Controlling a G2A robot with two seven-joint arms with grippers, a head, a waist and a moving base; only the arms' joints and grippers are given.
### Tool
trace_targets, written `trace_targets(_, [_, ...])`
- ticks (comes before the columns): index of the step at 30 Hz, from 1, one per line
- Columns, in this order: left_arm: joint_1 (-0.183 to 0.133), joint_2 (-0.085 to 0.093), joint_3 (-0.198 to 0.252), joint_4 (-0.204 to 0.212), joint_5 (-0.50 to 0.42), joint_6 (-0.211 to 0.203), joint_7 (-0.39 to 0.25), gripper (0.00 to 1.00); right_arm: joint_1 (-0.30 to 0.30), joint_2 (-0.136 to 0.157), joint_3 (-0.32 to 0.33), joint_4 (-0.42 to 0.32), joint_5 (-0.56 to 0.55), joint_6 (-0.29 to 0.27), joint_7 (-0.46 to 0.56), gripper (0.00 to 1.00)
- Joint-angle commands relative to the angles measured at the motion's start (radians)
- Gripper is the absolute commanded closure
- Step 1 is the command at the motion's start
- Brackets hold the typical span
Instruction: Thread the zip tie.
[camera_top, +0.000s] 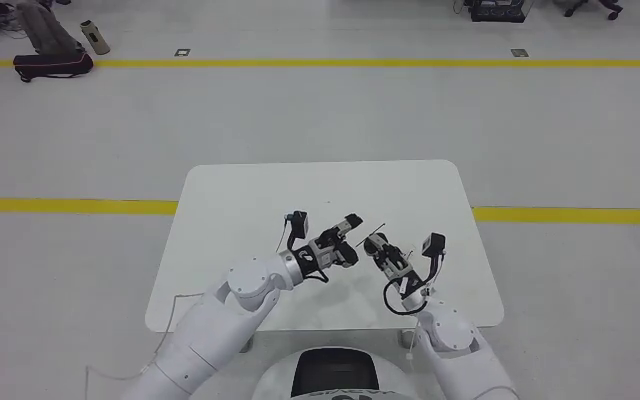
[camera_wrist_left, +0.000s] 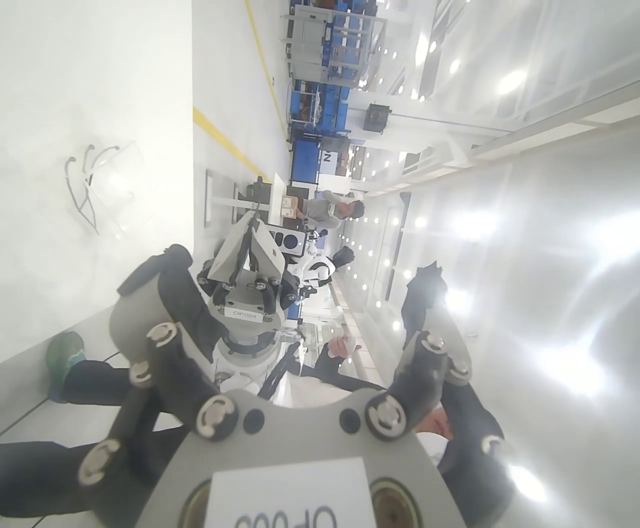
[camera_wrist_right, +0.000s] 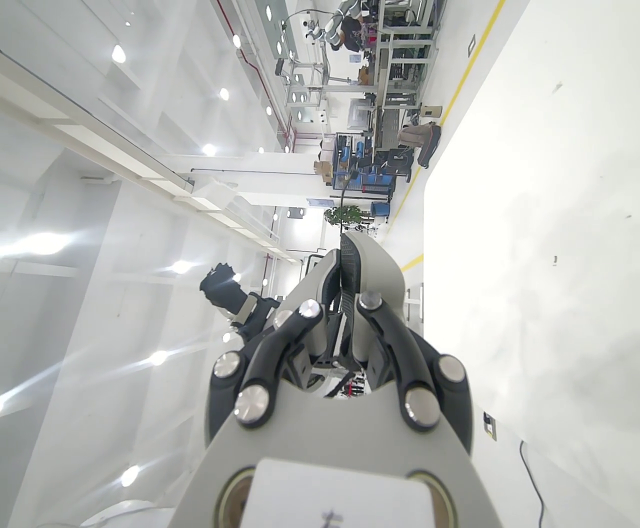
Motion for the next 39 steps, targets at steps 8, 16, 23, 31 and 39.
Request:
trace_targets(8, [0.002, -0.001, 0.003, -0.004, 0.005, -0.008, 0.016, 0.0, 0.002, 0.001, -0.004, 0.0, -0.005, 0.002, -0.015, 1.0])
trace_targets(16, [0.003, 0.001, 0.0, 0.0, 0.003, -0.011, 0.02, 0.41, 0.004, 0.003, -0.006, -0.006, 0.002, 0.0, -0.016, 1.0])
trace_targets(23, [0.002, 0.001, 0.004, 0.003, -0.001, -0.01, 0.023, 0.57, 0.002, 0.005, -0.003, -0.017, 0.005, 0.0, -0.012, 1.0])
trace_targets(31, [0.002, 0.001, 0.009, 0.002, -0.001, -0.01, 0.028, 0.6, -0.001, 0.006, -0.001, -0.022, -0.003, 0.0, -0.024, 1.0])
trace_targets(39, [0.003, 0.001, 0.017, 0.003, -0.004, -0.011, 0.027, 0.66, -0.011, 0.006, 0.004, -0.036, -0.001, 0.0, -0.031, 1.0])
